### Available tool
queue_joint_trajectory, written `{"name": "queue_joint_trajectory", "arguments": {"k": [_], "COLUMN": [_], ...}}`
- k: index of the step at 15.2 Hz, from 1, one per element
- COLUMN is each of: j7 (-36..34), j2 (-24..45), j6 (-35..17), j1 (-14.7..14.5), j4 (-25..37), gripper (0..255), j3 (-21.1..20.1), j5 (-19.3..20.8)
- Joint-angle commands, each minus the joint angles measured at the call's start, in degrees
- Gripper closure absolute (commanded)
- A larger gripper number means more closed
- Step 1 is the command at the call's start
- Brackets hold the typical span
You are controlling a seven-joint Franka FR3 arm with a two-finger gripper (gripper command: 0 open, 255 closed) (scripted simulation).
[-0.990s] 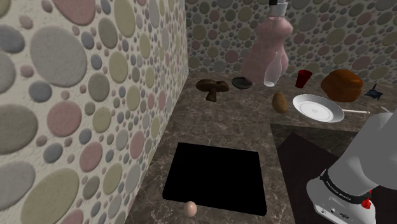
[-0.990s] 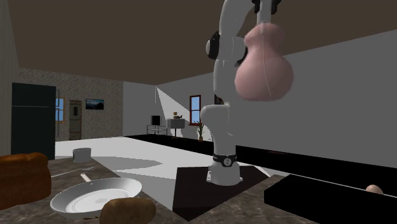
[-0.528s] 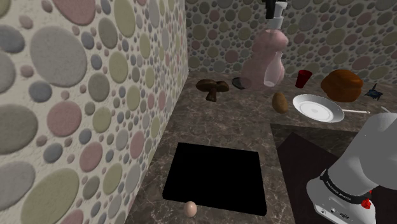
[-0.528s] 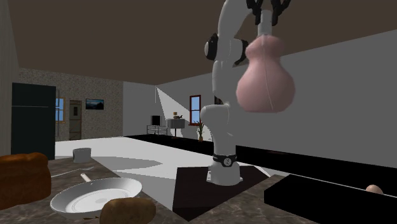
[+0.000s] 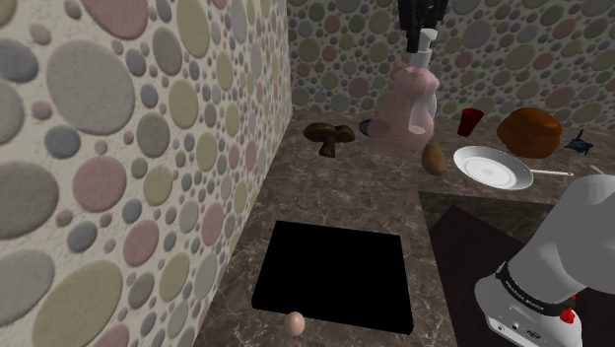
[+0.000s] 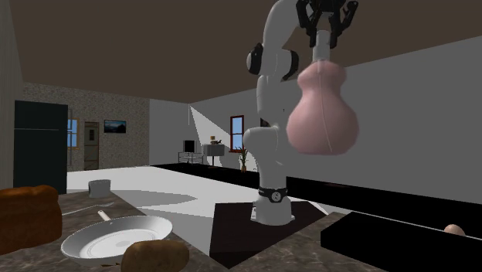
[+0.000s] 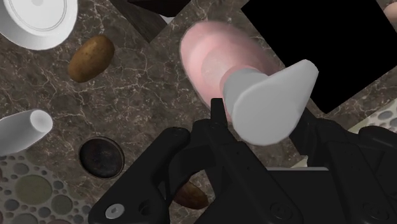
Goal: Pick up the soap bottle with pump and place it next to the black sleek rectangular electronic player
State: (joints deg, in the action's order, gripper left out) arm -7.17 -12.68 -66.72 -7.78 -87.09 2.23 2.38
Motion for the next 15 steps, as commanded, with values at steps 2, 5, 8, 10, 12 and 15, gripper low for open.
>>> {"name": "queue_joint_trajectory", "arguments": {"k": [2, 5, 8, 10, 12, 15], "j7": [-0.21, -0.32, -0.42, -0.48, -0.54, -0.63], "j2": [-1.58, -2.79, -3.86, -4.49, -5.07, -5.83], "j6": [-2.91, -5.43, -7.88, -9.49, -11.08, -13.43], "j1": [-0.03, -0.03, -0.02, -0.02, -0.01, -0.01], "j4": [-4.4, -8.13, -11.65, -13.89, -16.06, -19.18], "gripper": [255, 255, 255, 255, 255, 255], "j3": [-0.05, -0.05, -0.04, -0.04, -0.03, -0.01], "j5": [-0.01, 0.0, 0.01, 0.02, 0.03, 0.04]}}
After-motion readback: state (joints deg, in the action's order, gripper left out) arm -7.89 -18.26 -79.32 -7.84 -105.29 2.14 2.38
